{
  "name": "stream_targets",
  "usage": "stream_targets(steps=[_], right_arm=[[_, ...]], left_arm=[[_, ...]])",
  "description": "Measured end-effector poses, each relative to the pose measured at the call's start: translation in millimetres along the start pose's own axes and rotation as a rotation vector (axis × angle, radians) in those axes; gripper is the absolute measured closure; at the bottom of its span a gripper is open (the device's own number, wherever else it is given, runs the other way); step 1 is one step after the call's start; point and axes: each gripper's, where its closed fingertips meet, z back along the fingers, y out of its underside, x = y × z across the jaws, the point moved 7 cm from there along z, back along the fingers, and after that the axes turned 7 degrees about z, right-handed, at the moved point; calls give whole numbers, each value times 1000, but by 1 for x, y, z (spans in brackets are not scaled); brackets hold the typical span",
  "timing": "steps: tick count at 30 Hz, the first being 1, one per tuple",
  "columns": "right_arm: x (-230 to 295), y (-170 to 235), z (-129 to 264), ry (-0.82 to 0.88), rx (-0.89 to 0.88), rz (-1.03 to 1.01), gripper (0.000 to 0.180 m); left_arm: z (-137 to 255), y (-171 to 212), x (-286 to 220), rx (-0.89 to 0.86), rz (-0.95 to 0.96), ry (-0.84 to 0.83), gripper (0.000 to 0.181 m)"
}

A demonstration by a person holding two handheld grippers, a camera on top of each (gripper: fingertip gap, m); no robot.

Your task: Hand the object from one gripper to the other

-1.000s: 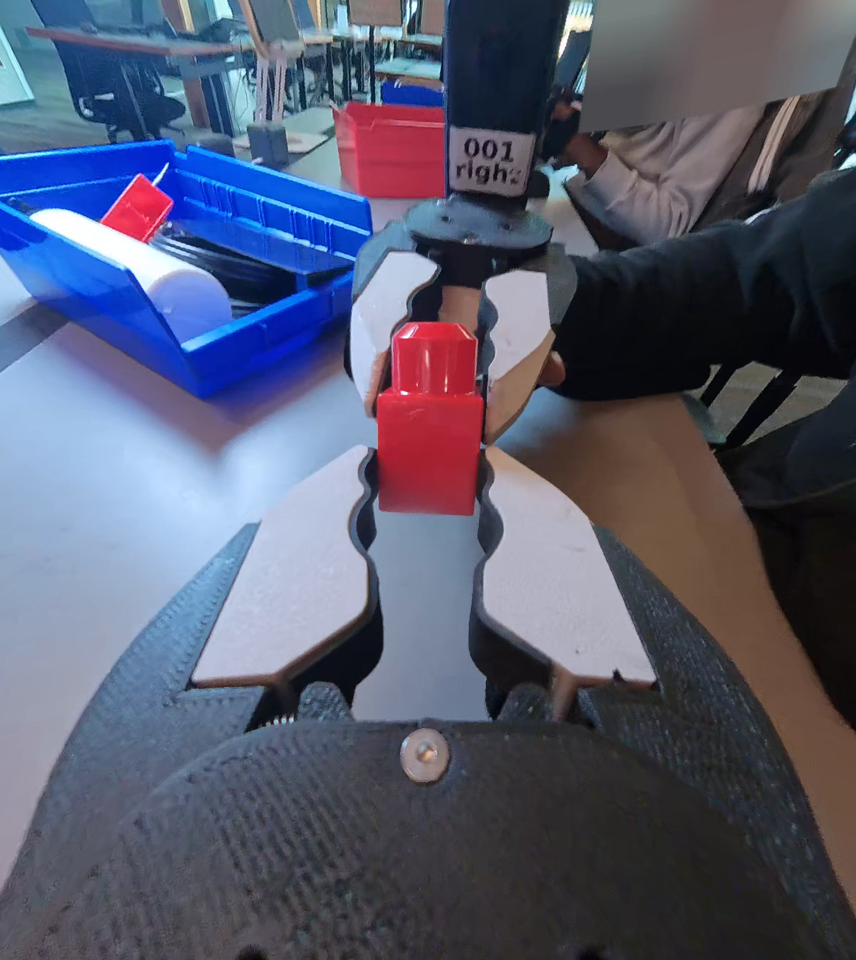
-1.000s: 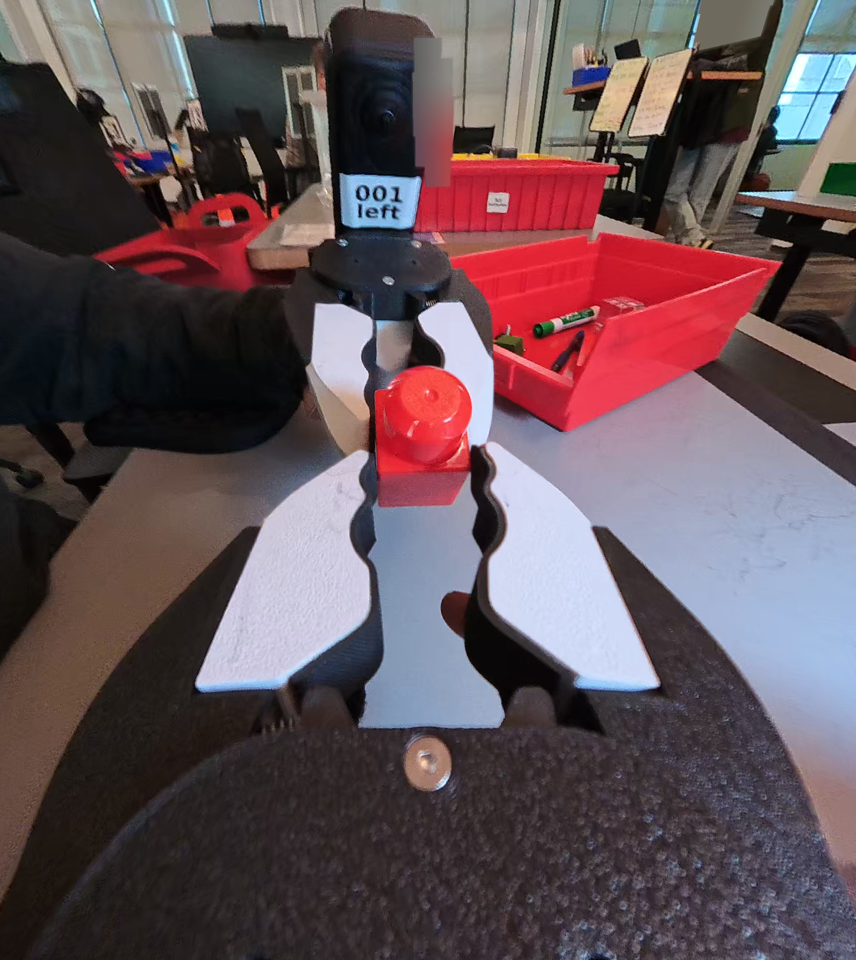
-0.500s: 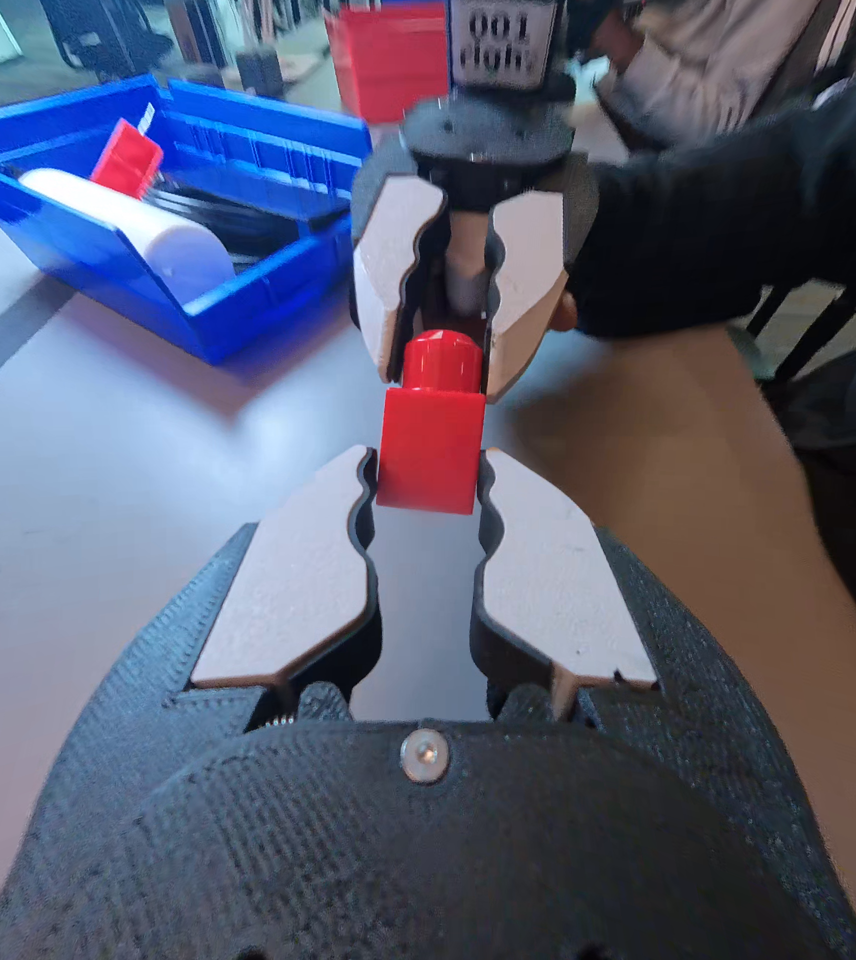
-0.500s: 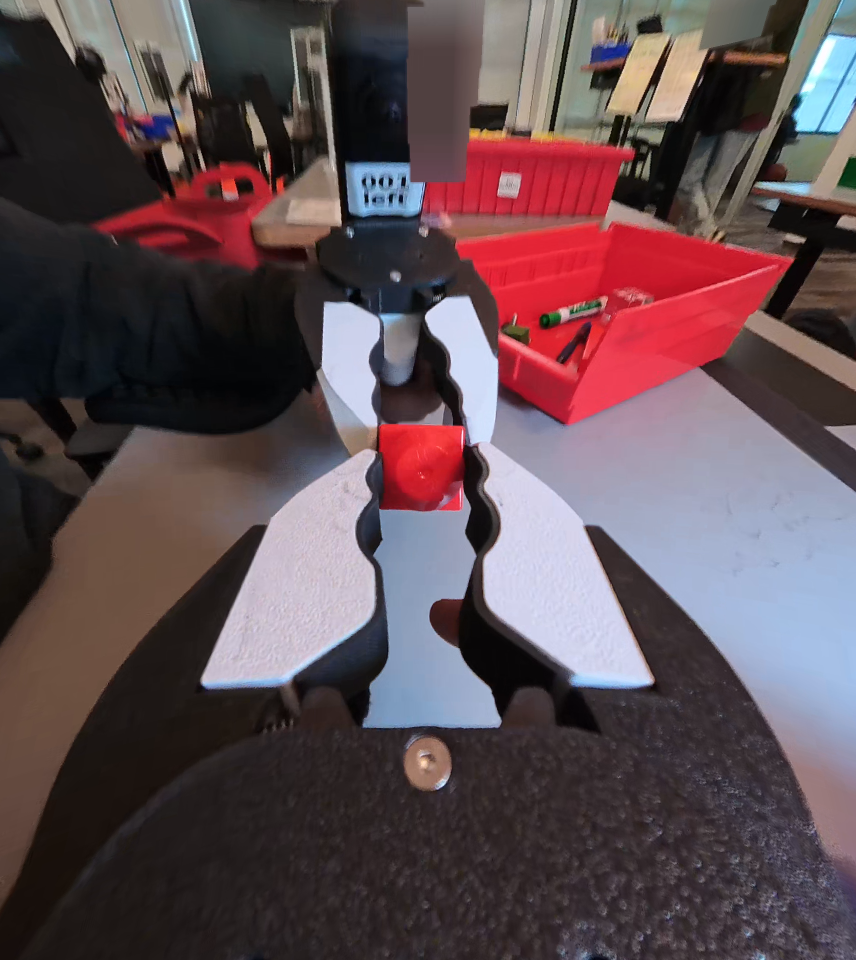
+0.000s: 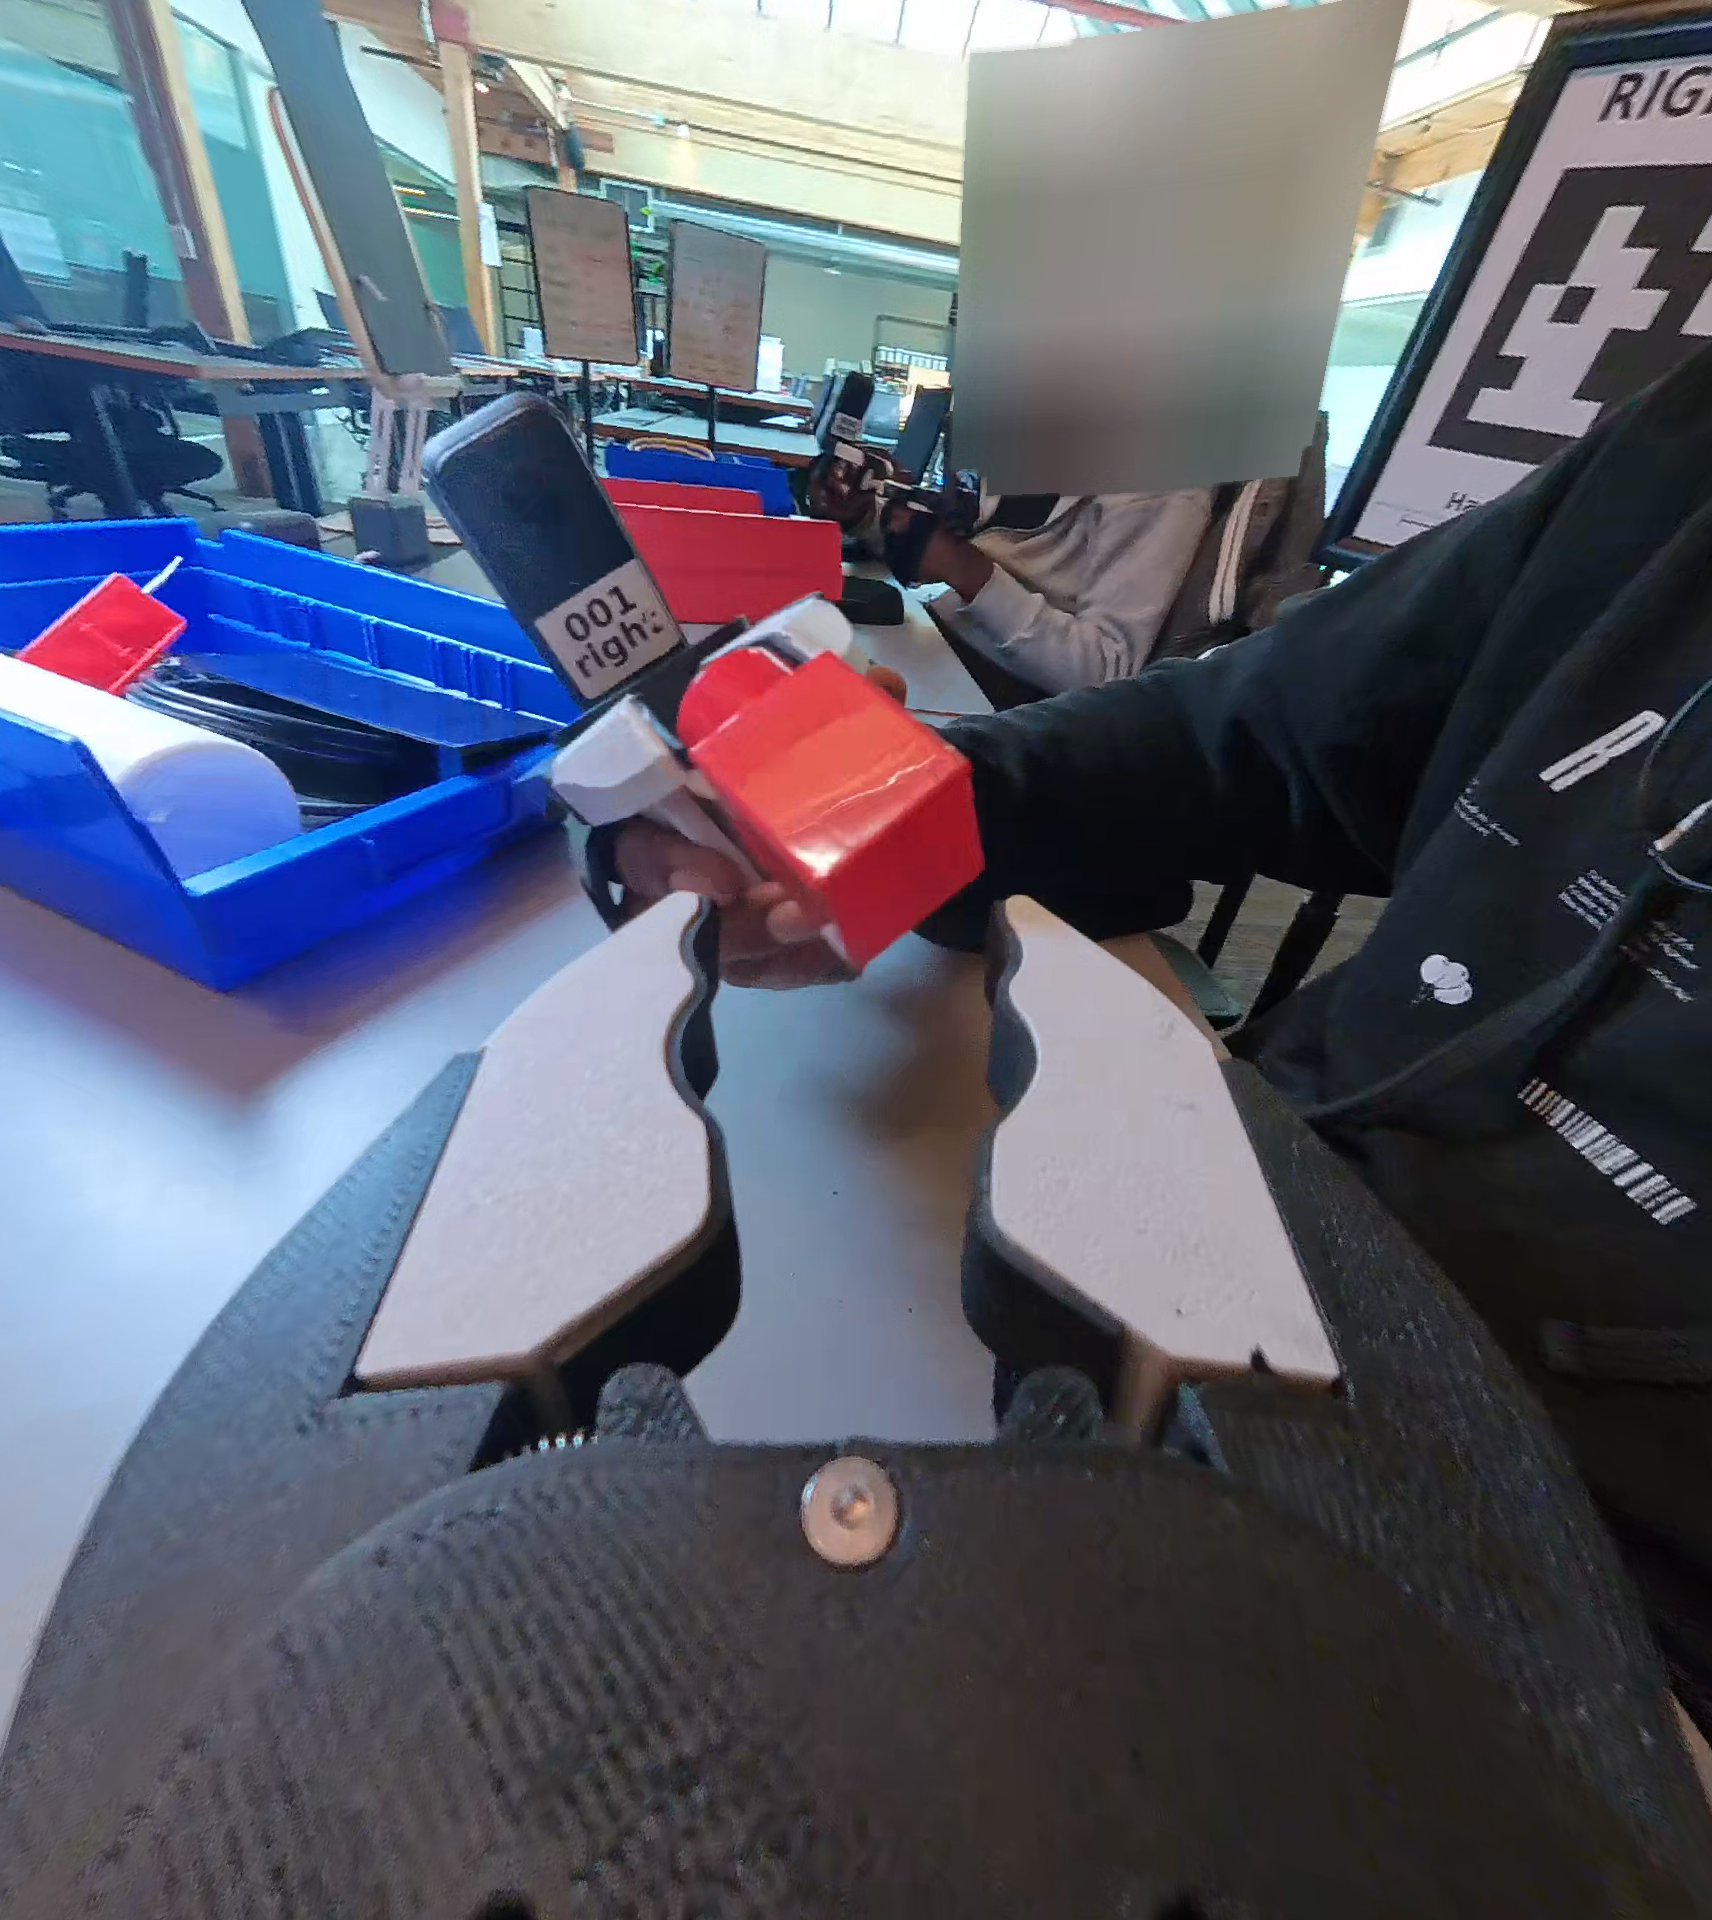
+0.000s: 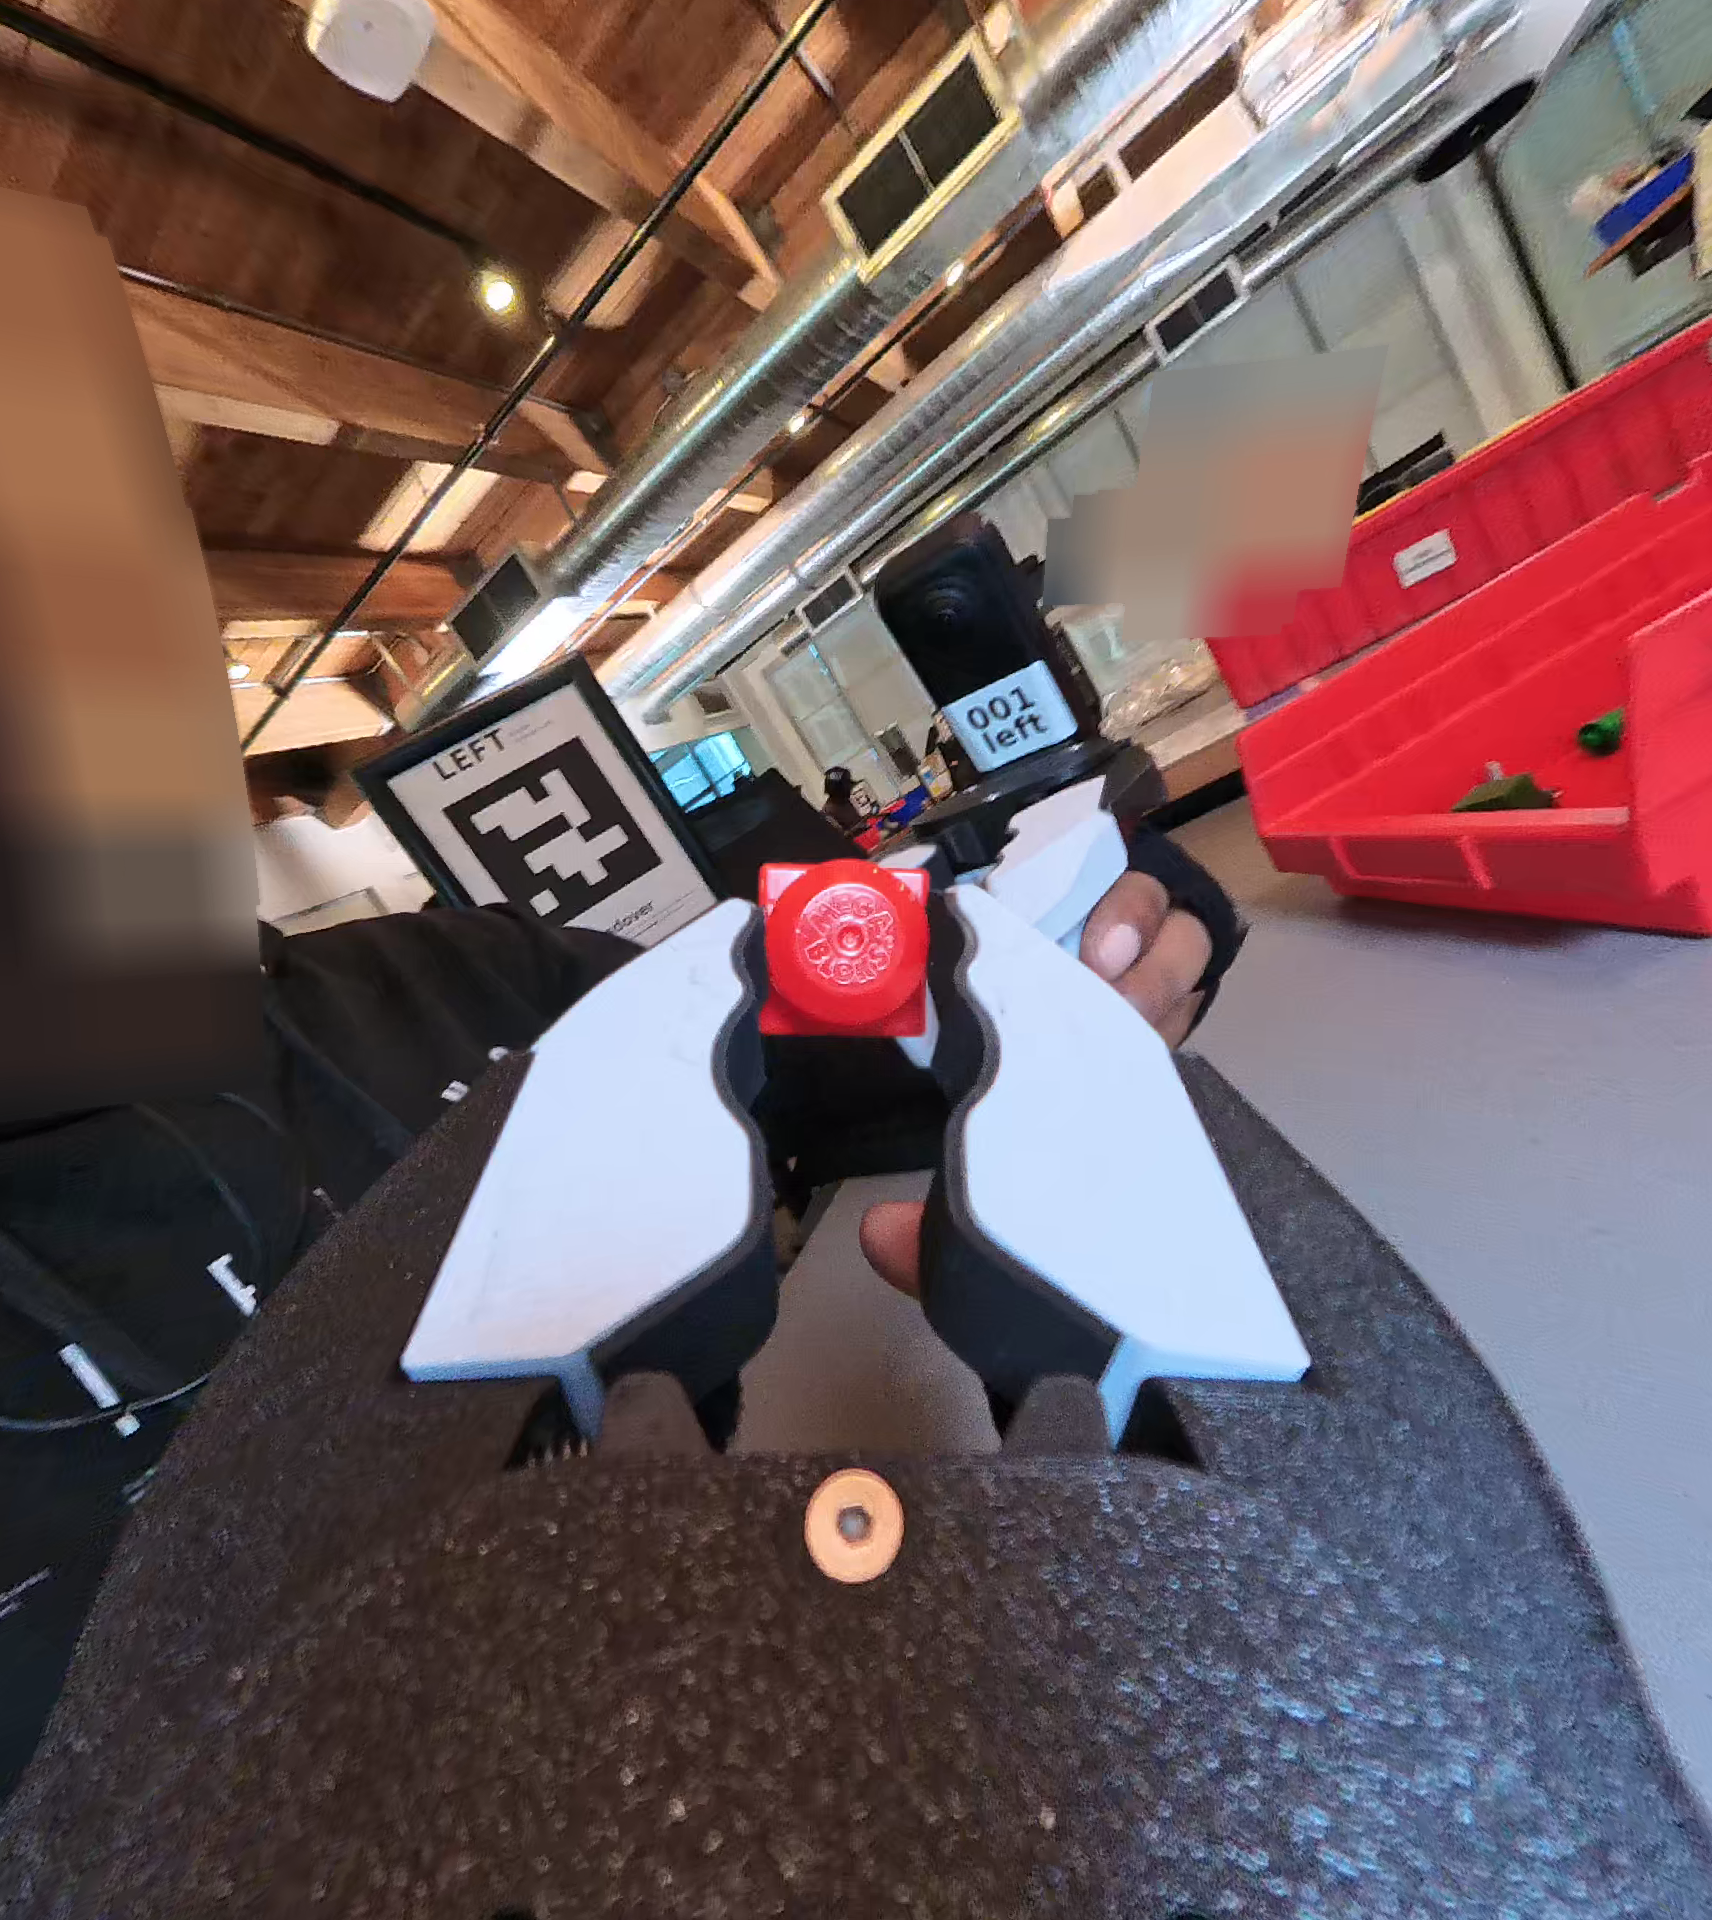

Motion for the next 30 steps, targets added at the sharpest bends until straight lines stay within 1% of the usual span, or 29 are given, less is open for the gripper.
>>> stream_targets(steps=[2,4,5,7,10,13,15,17,20,22,24,26,28,29,30], right_arm=[[0,5,-1,-8,45,-4,150],[1,8,-3,-28,66,-15,150],[0,7,-2,-20,52,-18,150],[-3,4,0,17,35,-5,150],[-9,3,3,117,56,52,150],[-16,-2,5,341,99,211,147],[-20,-8,8,521,154,365,140],[-21,-11,7,689,224,490,133],[-25,-3,-1,878,354,568,117],[-29,7,-9,897,385,520,107],[-33,14,-16,866,379,439,103],[-35,16,-17,820,376,385,113],[-35,18,-13,739,382,346,113],[-34,18,-11,687,374,329,113],[-31,16,-9,637,358,318,113]], left_arm=[[-1,-1,0,-15,15,7,135],[-1,-1,-2,-19,22,29,143],[-1,-2,-3,-23,23,30,150],[0,-5,1,-40,23,-31,155],[5,-7,14,-44,34,-174,170],[11,-5,30,-39,73,-331,174],[17,-5,40,-51,104,-458,174],[23,-3,48,-26,90,-600,174],[25,-1,52,-2,36,-751,174],[20,0,49,8,-13,-789,174],[10,2,44,36,-69,-794,174],[2,3,38,56,-126,-783,173],[-1,1,32,49,-180,-734,171],[-1,-1,29,47,-190,-691,173],[-1,-3,27,42,-187,-629,172]])
